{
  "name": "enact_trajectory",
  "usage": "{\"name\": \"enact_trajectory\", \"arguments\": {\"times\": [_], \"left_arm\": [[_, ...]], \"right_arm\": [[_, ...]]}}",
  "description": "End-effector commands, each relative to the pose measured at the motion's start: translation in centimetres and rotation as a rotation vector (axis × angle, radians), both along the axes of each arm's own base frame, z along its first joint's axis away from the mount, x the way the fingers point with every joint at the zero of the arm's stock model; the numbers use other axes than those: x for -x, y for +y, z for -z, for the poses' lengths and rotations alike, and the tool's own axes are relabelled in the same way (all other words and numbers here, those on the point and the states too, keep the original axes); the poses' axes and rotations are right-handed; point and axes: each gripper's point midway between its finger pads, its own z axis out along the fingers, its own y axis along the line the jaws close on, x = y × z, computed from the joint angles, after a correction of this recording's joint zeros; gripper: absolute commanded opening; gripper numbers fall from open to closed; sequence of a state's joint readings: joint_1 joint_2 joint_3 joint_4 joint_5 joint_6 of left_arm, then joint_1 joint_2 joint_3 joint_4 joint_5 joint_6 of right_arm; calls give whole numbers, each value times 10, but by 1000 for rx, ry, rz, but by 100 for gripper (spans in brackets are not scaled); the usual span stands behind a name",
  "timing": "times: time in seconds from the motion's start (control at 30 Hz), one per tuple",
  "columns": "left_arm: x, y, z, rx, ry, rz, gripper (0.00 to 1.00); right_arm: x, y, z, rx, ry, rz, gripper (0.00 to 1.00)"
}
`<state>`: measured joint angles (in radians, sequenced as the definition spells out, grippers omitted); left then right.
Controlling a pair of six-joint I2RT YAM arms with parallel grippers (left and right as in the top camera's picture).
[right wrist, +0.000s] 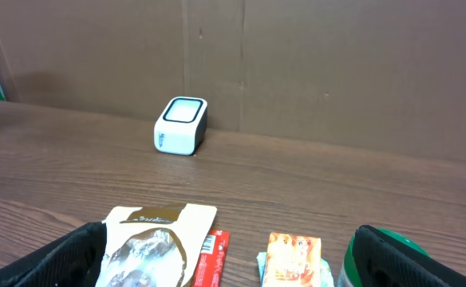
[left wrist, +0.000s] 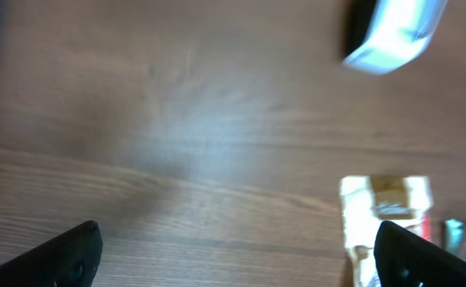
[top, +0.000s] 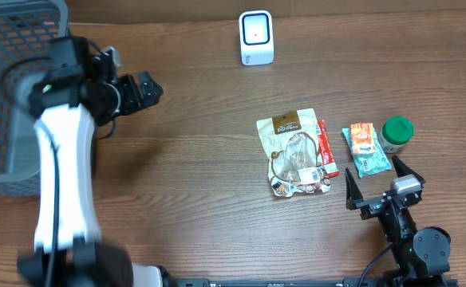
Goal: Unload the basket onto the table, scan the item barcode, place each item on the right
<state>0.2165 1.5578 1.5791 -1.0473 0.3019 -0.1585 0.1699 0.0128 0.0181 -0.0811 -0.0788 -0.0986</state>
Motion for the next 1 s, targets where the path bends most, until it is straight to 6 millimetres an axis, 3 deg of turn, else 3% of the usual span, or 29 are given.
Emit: {"name": "enact_trajectory", "arguments": {"times": [0.0,0.07,0.23,0.37,0.5,0.7,0.97], "left_arm": [[34,-9,-85,-47,-235,-1,100],[56,-13,-115,-67,-330,-1,100],[107,-25,-170,-108,-520,0,100],[131,-30,-190,-125,-599,0,100],[145,-33,-194,-131,-627,0,100],[167,-38,-176,-132,-630,0,100],[201,-45,-98,-115,-548,0,100]], "right_arm": [[0,0,2,3,-3,0,100],[0,0,2,3,-3,0,100],[0,0,2,3,-3,0,100],[0,0,2,3,-3,0,100],[0,0,2,3,-3,0,100],[0,0,2,3,-3,0,100],[0,0,2,3,-3,0,100]]}}
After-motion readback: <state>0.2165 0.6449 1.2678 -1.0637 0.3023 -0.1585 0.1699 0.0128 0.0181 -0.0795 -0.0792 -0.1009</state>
